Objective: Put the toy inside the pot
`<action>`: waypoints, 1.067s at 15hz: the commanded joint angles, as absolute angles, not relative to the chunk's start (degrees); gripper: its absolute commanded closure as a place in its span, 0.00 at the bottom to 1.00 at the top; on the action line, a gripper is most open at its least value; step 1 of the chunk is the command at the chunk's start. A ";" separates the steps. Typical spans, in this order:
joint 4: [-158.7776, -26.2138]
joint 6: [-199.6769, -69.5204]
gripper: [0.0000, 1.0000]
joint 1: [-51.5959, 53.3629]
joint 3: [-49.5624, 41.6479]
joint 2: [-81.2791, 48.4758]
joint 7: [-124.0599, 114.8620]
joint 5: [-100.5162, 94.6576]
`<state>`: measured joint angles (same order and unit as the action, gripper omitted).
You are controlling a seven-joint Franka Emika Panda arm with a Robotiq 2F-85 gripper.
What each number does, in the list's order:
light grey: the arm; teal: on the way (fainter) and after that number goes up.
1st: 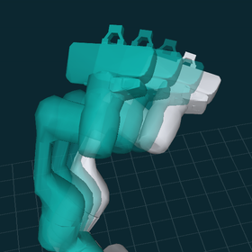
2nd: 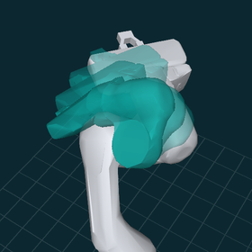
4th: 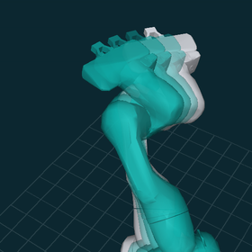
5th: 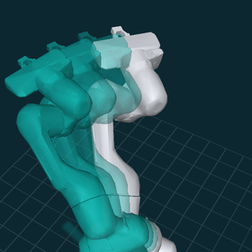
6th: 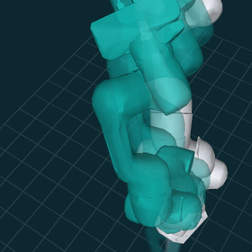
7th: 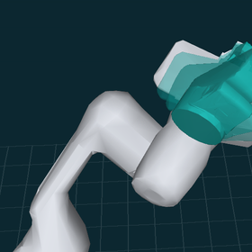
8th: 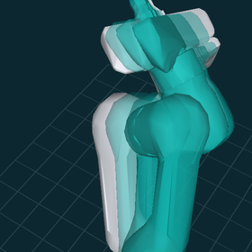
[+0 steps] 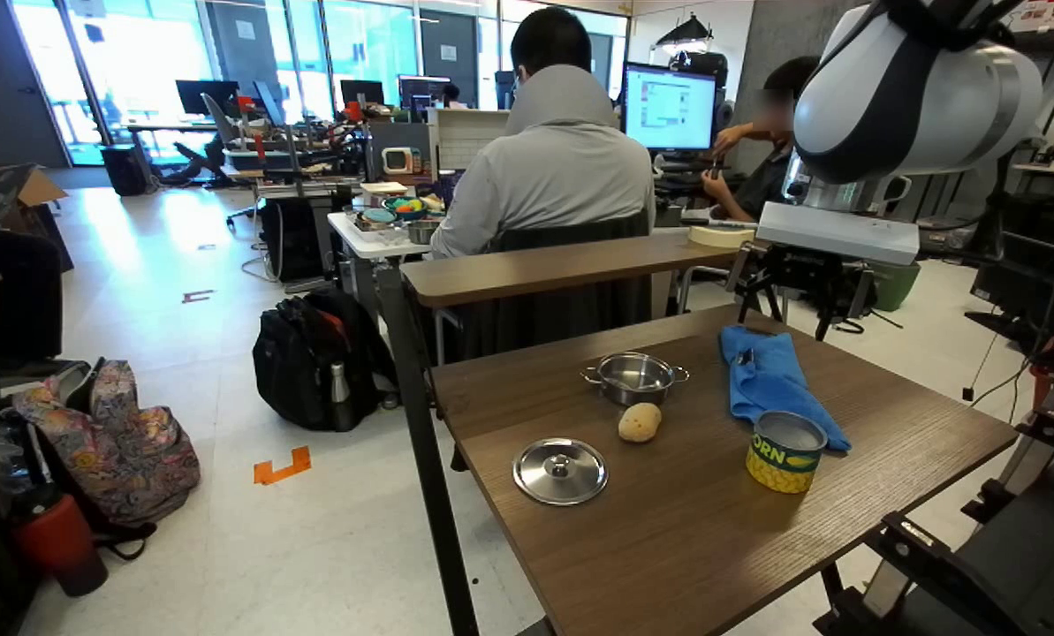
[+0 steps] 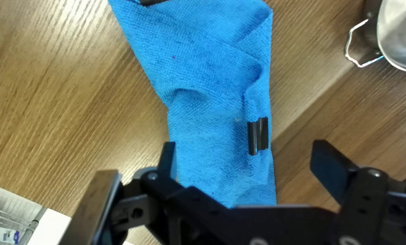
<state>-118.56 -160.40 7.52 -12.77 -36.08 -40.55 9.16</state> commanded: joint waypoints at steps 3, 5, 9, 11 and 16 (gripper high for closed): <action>-120.53 -163.10 0.00 8.84 -13.17 -35.05 -40.26 7.91; -122.53 -165.26 0.00 10.54 -13.77 -34.28 -39.75 6.45; -128.47 -171.08 0.00 14.19 -13.94 -32.30 -36.97 3.49; -131.23 -174.23 0.00 16.44 -14.34 -31.67 -35.80 2.94; -133.15 -177.73 0.00 20.35 -13.59 -31.40 -34.48 5.93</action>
